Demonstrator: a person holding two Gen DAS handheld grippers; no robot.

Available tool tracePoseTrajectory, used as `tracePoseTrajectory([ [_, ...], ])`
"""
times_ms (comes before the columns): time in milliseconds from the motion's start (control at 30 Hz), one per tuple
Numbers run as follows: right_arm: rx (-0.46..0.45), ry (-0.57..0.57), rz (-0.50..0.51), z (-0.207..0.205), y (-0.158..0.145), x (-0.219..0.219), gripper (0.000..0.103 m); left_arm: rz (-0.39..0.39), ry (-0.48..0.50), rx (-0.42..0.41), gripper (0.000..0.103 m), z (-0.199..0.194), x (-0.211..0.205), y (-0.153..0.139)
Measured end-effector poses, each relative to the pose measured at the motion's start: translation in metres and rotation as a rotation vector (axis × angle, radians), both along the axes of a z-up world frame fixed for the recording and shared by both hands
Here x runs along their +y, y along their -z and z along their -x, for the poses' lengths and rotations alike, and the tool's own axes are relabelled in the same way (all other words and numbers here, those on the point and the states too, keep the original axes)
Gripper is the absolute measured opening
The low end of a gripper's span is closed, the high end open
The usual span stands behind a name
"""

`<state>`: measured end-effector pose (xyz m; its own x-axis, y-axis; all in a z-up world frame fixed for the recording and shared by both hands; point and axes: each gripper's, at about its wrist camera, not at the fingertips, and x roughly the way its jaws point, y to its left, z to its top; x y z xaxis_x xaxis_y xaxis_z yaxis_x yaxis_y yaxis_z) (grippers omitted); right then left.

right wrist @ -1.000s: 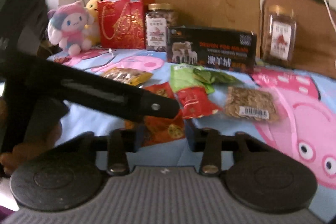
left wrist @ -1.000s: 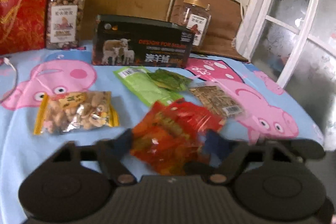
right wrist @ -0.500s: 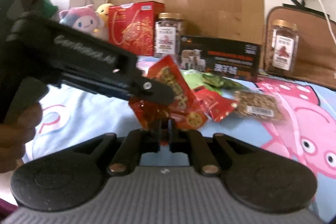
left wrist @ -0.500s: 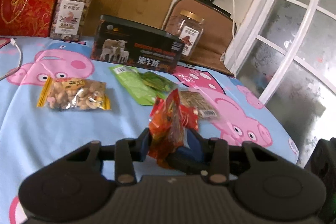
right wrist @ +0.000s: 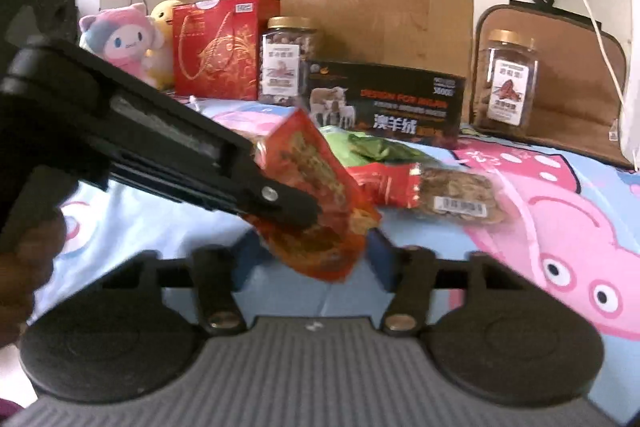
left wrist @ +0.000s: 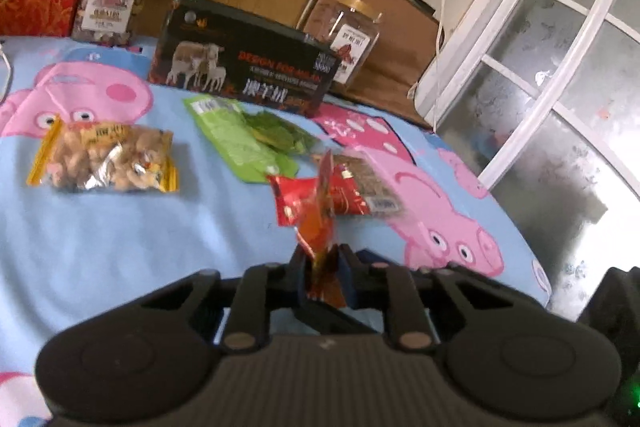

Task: Organize snacks
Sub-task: 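Carry the red bag into the dark box and open the right tool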

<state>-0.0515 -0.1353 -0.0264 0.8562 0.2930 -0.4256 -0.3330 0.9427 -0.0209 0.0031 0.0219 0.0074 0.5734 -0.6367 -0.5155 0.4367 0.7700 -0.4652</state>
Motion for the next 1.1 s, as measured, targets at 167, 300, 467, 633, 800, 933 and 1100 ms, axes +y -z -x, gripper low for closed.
tracePoseTrajectory([
  [167, -0.125, -0.031, 0.065, 0.021, -0.003, 0.015, 0.031, 0.105, 0.01, -0.003, 0.015, 0.001, 0.016, -0.013],
  [300, -0.232, -0.033, 0.066, 0.021, -0.016, 0.017, 0.027, 0.158, 0.009, -0.03, 0.015, -0.007, 0.025, -0.031],
  [467, -0.321, -0.014, 0.119, -0.007, -0.029, 0.023, 0.027, 0.141, -0.002, -0.104, 0.015, -0.036, 0.017, -0.056],
  [633, -0.408, 0.039, 0.163, -0.068, -0.052, 0.023, 0.028, 0.113, -0.047, -0.223, 0.016, -0.091, 0.001, -0.088],
  [800, -0.365, 0.118, 0.204, -0.143, -0.066, 0.026, 0.031, 0.004, -0.186, -0.195, 0.027, -0.167, -0.02, -0.087],
  [933, -0.3, 0.118, 0.152, -0.128, -0.057, 0.014, 0.031, 0.004, -0.264, -0.123, 0.031, -0.176, -0.007, -0.065],
  [1100, -0.248, 0.077, 0.028, -0.081, -0.05, 0.0, 0.032, 0.025, -0.276, -0.128, 0.029, -0.14, 0.018, -0.057],
])
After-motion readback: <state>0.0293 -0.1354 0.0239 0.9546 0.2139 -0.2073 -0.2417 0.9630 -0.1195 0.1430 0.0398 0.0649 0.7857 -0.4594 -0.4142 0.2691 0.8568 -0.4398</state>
